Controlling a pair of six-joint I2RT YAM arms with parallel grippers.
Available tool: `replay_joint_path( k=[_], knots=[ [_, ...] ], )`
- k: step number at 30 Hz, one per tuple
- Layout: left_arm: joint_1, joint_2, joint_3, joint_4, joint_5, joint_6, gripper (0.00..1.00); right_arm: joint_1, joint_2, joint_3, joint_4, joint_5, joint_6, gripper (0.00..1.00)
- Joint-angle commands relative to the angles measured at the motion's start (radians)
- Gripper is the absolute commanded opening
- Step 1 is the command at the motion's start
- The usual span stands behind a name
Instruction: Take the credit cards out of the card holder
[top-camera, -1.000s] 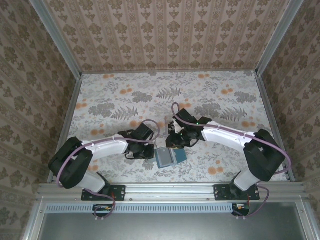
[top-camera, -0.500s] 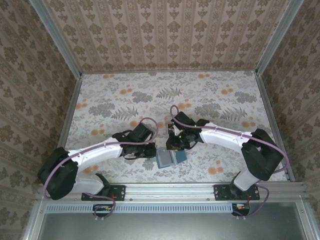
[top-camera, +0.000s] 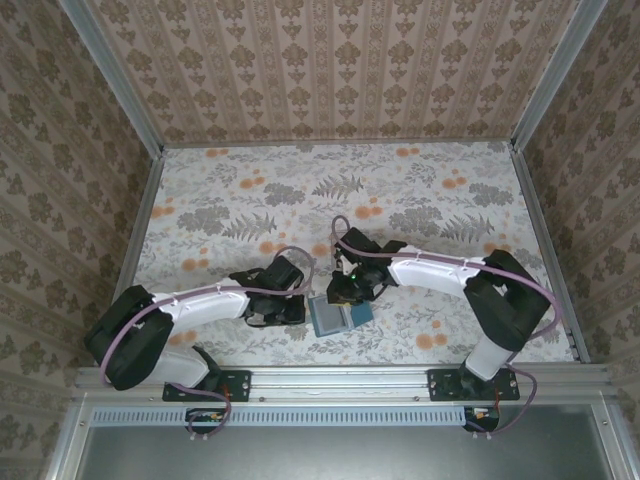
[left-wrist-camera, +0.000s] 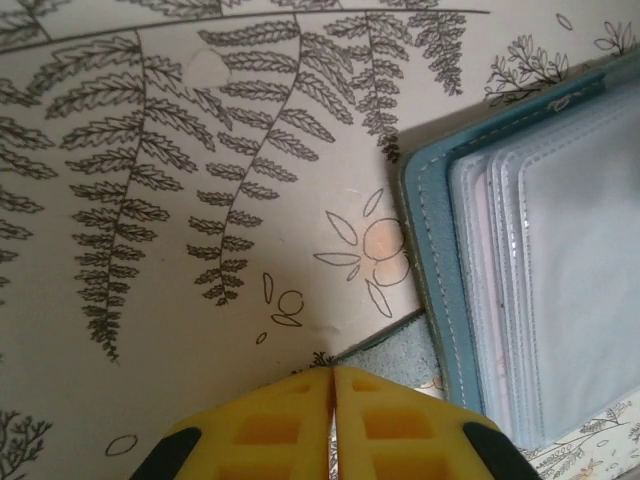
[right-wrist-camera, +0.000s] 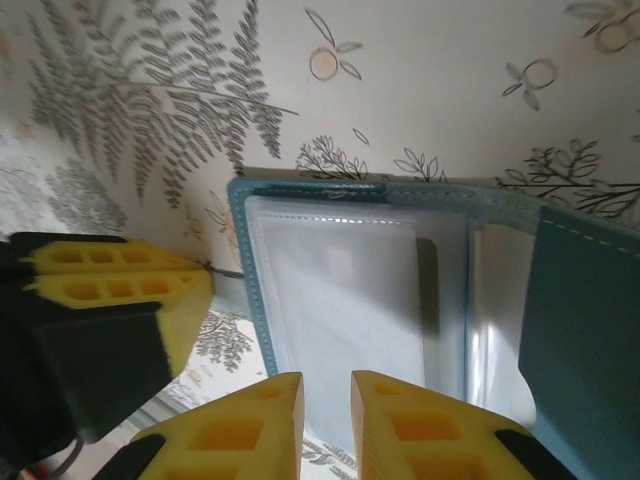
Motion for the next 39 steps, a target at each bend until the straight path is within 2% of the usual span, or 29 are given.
replay_joint_path(
  k=[1, 11, 14, 32, 39],
  knots=[
    [0.011, 0.017, -0.027, 0.031, 0.003, 0.012, 0.1, 0.023, 0.045, 0.04, 0.002, -0.027, 0.002, 0.21],
    [0.03, 0.015, -0.07, 0.059, 0.011, 0.022, 0.09, 0.066, 0.128, 0.092, 0.023, -0.058, 0.016, 0.27],
    [0.036, 0.01, -0.069, 0.046, 0.007, 0.031, 0.1, 0.066, 0.134, 0.102, -0.041, 0.005, 0.005, 0.34],
    [0.052, -0.016, -0.091, 0.034, 0.001, 0.055, 0.09, 0.074, 0.044, 0.174, -0.367, 0.322, -0.064, 0.55],
    [0.057, -0.016, -0.09, 0.031, 0.001, 0.059, 0.09, 0.078, 0.036, 0.209, -0.514, 0.487, -0.088, 0.58]
  ],
)
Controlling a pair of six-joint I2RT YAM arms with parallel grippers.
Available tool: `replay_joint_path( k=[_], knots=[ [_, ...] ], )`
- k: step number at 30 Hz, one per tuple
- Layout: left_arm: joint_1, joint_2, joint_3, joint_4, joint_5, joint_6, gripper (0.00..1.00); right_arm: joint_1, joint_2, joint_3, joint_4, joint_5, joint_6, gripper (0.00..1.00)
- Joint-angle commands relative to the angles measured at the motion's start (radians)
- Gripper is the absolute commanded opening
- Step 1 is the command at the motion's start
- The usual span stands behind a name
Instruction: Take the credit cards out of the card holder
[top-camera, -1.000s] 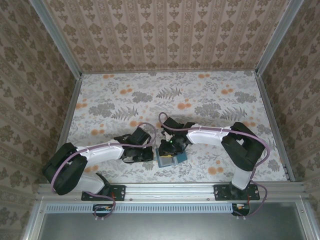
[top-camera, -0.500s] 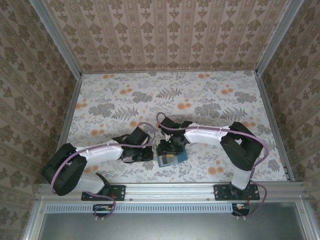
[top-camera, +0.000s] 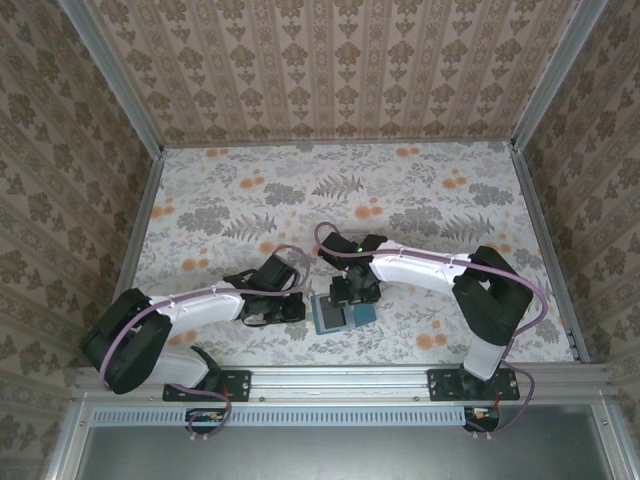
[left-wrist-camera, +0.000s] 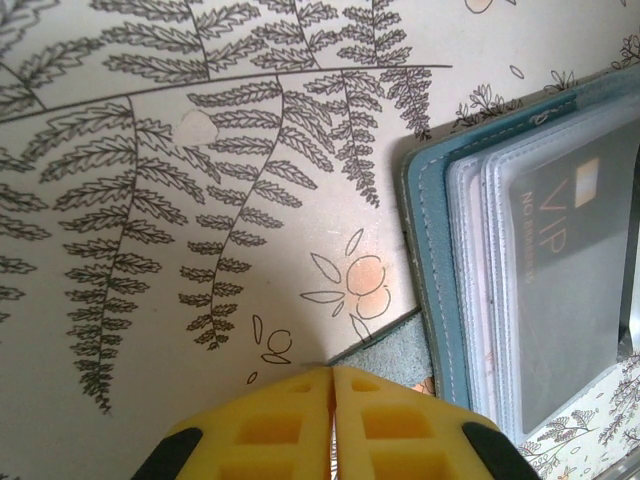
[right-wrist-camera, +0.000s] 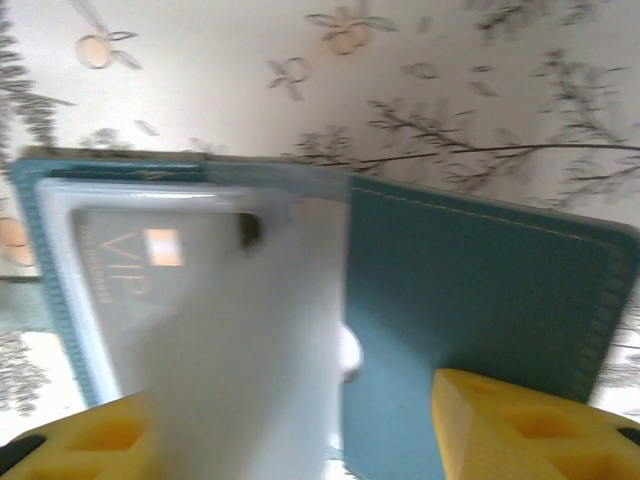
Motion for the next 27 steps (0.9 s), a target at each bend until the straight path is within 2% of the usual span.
replay_joint_path(
  k=[1, 8, 15, 20, 24, 27],
  knots=[
    [0.013, 0.008, -0.034, -0.073, -0.041, 0.028, 0.1, 0.006, -0.033, 0.023, -0.13, 0.127, -0.025, 0.59],
    [0.019, 0.009, -0.028, -0.078, -0.044, 0.034, 0.1, 0.006, -0.033, 0.005, -0.141, 0.169, -0.036, 0.56],
    [0.028, 0.023, -0.001, -0.101, -0.057, 0.048, 0.09, 0.002, 0.017, -0.039, -0.12, 0.188, -0.029, 0.61],
    [0.029, 0.039, 0.036, -0.133, -0.075, 0.067, 0.1, 0.003, 0.017, -0.085, -0.088, 0.159, -0.018, 0.54],
    [0.024, 0.041, 0.095, -0.173, -0.089, 0.08, 0.1, 0.002, -0.026, -0.104, -0.077, 0.13, -0.001, 0.53],
    [0.012, 0.03, 0.143, -0.195, -0.096, 0.08, 0.14, 0.002, -0.074, -0.109, -0.076, 0.116, 0.007, 0.52]
  ],
)
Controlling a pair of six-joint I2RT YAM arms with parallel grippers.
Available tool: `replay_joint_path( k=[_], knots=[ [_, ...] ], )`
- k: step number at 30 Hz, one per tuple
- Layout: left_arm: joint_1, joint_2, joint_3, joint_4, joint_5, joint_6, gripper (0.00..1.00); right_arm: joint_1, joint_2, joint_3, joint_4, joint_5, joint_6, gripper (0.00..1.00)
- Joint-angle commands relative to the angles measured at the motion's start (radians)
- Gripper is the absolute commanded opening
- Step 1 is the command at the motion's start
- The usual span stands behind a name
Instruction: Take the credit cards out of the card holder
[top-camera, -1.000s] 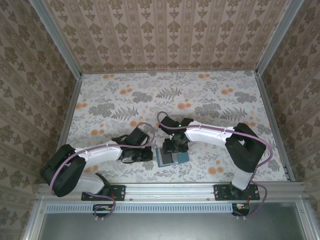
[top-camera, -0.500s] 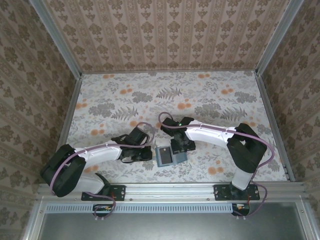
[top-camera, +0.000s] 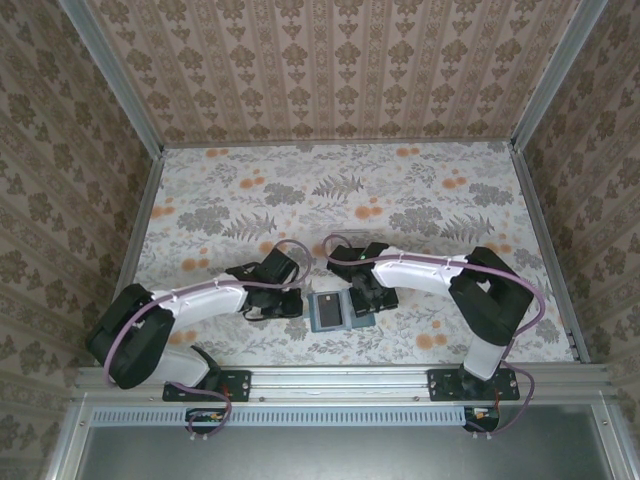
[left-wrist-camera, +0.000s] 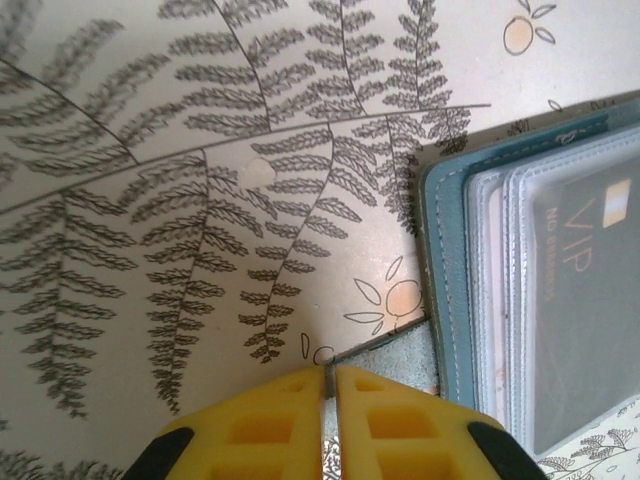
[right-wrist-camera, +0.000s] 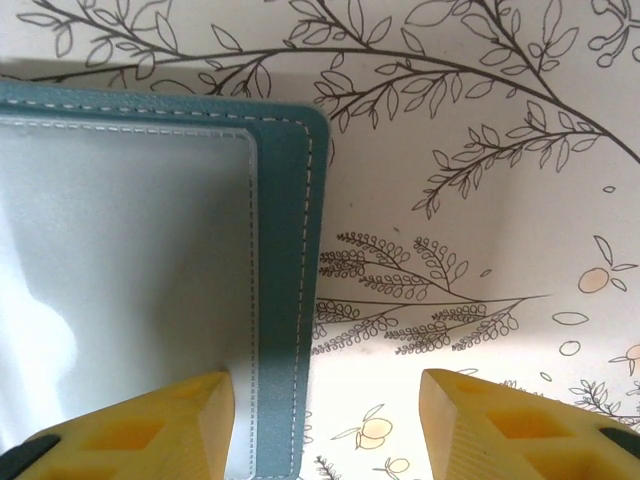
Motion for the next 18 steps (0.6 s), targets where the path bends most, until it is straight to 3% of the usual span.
replay_joint_path(
  k=[1, 12, 18],
  knots=[
    [-0.011, -0.004, 0.07, -0.075, -0.039, 0.023, 0.14, 0.002, -0.076, -0.009, -0.004, -0.034, 0.021, 0.52],
    [-0.092, -0.001, 0.162, -0.052, -0.042, -0.043, 0.14, 0.001, -0.175, 0.021, 0.03, -0.084, 0.013, 0.45],
    [-0.116, 0.038, 0.138, 0.028, -0.016, -0.095, 0.11, -0.019, -0.174, -0.009, 0.182, -0.242, 0.017, 0.29]
  ],
)
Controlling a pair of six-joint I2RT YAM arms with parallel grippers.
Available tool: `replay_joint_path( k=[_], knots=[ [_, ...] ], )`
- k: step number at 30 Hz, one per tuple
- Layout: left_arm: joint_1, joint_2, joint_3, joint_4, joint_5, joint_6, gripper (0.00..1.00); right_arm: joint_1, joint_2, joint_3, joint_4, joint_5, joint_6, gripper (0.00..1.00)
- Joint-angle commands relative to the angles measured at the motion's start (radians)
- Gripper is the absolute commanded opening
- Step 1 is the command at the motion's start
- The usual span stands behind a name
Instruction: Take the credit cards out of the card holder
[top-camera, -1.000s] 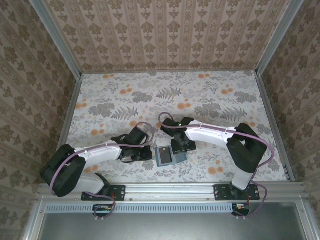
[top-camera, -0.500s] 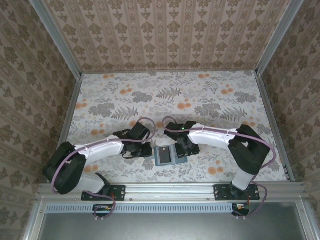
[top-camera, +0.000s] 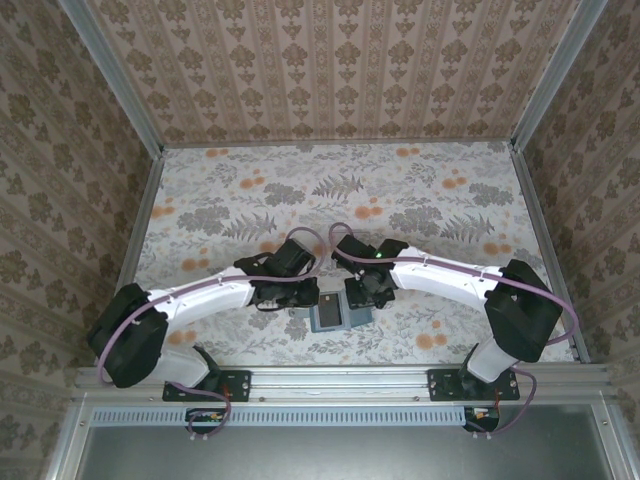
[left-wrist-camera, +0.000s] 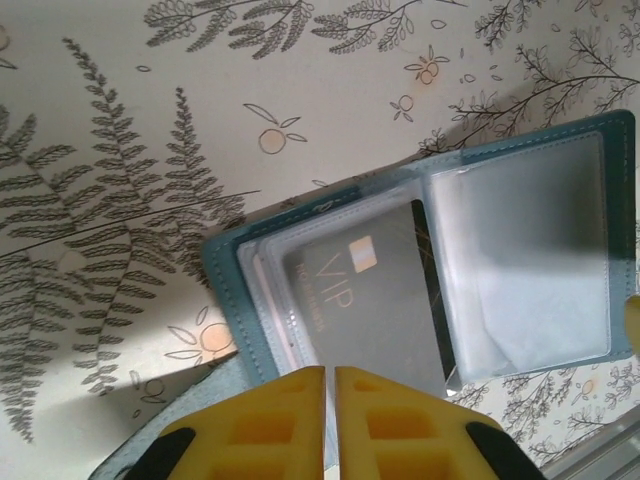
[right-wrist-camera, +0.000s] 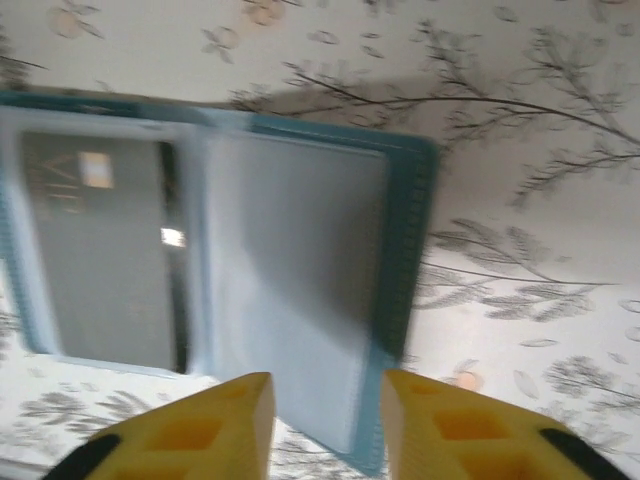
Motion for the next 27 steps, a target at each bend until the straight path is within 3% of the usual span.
replay_joint_path(
  k=[1, 8, 14, 27],
  knots=[
    [-0.019, 0.036, -0.008, 0.053, 0.02, -0.047, 0.11, -0.02, -0.017, -0.015, 0.124, -0.144, 0.019, 0.26],
    [-0.048, 0.115, -0.013, 0.101, 0.036, -0.064, 0.1, -0.052, 0.053, -0.048, 0.299, -0.317, 0.052, 0.17],
    [-0.057, 0.137, -0.018, 0.066, 0.005, -0.064, 0.08, -0.067, 0.106, -0.045, 0.32, -0.327, 0.048, 0.23],
    [-0.057, 0.137, -0.031, 0.064, 0.008, -0.063, 0.07, -0.077, 0.178, -0.081, 0.376, -0.346, 0.055, 0.23]
  ],
)
